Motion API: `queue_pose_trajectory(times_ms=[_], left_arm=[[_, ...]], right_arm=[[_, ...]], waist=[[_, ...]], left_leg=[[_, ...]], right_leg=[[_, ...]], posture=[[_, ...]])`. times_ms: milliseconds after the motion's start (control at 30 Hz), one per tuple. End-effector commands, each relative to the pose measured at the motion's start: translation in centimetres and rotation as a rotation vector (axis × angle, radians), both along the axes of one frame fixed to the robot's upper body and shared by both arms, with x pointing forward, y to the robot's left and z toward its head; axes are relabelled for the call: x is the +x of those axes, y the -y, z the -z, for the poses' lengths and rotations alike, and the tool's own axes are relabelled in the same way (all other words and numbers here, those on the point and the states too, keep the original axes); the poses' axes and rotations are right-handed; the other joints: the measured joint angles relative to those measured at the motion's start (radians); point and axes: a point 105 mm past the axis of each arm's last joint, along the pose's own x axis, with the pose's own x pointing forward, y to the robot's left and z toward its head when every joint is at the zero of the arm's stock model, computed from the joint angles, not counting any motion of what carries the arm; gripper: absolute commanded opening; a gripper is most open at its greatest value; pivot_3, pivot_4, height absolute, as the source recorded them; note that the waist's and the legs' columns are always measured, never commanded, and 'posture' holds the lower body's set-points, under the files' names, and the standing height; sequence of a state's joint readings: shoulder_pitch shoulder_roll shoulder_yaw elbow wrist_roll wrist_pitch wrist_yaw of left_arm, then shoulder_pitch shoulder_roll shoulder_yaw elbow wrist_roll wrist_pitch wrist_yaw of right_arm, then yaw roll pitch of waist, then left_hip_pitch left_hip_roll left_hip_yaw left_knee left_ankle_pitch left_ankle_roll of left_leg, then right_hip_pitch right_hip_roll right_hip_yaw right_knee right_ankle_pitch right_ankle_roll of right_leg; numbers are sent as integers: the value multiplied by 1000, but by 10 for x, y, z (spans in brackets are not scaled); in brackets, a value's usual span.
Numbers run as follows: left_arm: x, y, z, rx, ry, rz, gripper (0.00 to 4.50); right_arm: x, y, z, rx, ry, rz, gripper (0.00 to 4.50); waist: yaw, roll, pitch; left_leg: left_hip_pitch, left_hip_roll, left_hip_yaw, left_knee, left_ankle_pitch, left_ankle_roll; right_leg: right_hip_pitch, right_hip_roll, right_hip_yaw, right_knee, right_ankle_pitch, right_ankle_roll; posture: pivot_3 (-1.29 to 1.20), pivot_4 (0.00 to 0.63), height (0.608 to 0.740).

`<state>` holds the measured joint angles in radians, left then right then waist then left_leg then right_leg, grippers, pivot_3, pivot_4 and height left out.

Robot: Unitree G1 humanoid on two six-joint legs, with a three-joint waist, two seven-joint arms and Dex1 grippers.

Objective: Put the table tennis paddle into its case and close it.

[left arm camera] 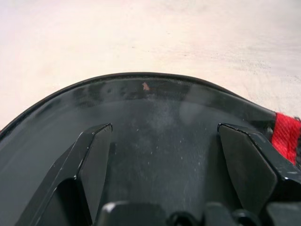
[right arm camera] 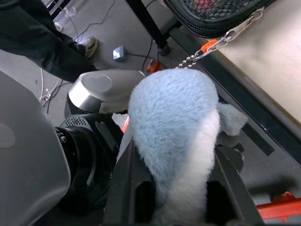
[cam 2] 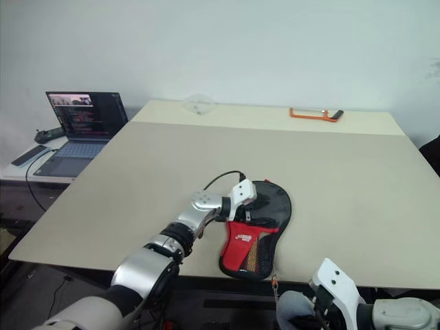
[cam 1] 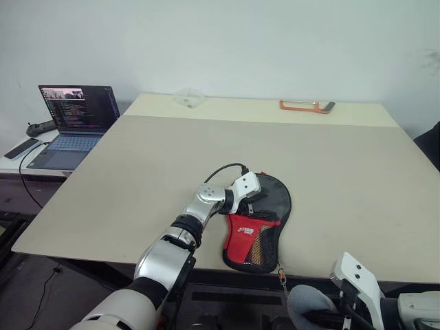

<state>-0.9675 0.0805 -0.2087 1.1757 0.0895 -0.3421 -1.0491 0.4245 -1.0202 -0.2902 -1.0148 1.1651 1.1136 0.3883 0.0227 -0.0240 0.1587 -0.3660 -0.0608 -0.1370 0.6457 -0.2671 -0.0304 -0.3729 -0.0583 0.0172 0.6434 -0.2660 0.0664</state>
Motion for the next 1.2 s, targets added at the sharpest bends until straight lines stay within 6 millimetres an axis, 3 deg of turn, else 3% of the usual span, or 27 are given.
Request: queue_pose_trajectory(times_ms=[33,167,300,433,567,700,800,900,967,1067,1133,1200], left_arm=[[-8,3,19,69,-34,19,3915],[-8,2,18,62,-31,21,3915],[-7,1,17,46,-31,15,3915],[-6,-6,18,49,-18,1,3915],[-4,-12,18,34,-14,-27,3915],[-1,-17,17,14,-9,-64,3915],[-1,-21,18,10,-11,-70,3915],[-2,-23,19,15,-8,-67,3915],[-2,-24,18,17,-5,-66,3915],[-1,-24,17,19,-2,-64,3915],[0,-24,14,10,-1,-66,3915],[2,-25,8,-20,0,-72,3915]], right_arm=[[-8,-12,-6,50,1,-42,515],[0,-8,-4,3,54,13,515],[5,-8,-11,4,91,-10,1749],[27,2,-25,18,143,11,3039],[59,14,-56,59,226,28,3039],[74,20,-74,109,234,41,3039],[64,11,-73,143,202,-25,3039],[45,-2,-68,167,152,-129,3619],[38,-6,-66,171,133,-160,4343],[34,-7,-63,172,125,-170,4477],[44,-3,-63,150,165,-139,4477],[74,9,-71,129,298,-37,4477]], waist=[[0,0,0],[0,-1,1],[0,-1,1],[0,-1,1],[-5,-1,1],[-5,-1,1],[-5,-1,1],[-5,-1,1],[-6,-1,1],[-7,-1,1],[-8,-1,1],[-13,-1,1]], left_leg=[[0,0,0,0,0,0],[0,0,0,0,0,0],[0,0,1,0,0,0],[0,0,1,0,0,0],[0,1,1,0,0,0],[0,1,1,-1,0,0],[0,1,1,-1,0,1],[0,1,1,-1,-1,1],[0,1,1,-1,-1,1],[0,1,0,-1,-1,1],[0,1,1,0,-1,1],[0,2,1,-1,-1,1]], right_leg=[[0,0,0,0,0,0],[0,0,0,0,0,0],[0,0,0,0,0,0],[0,0,0,0,0,0],[0,0,1,0,0,0],[0,1,0,0,0,-1],[-1,1,0,0,0,-1],[-1,1,1,0,0,-1],[-1,1,0,0,0,-1],[-1,1,1,0,0,-1],[-1,1,1,0,0,0],[-1,1,1,0,0,0]], posture=[[0,150,740],[0,150,740],[0,150,740],[0,150,740],[0,150,740],[0,150,740],[0,150,740],[0,150,740],[0,150,740],[0,150,740],[0,150,740],[0,150,740]])
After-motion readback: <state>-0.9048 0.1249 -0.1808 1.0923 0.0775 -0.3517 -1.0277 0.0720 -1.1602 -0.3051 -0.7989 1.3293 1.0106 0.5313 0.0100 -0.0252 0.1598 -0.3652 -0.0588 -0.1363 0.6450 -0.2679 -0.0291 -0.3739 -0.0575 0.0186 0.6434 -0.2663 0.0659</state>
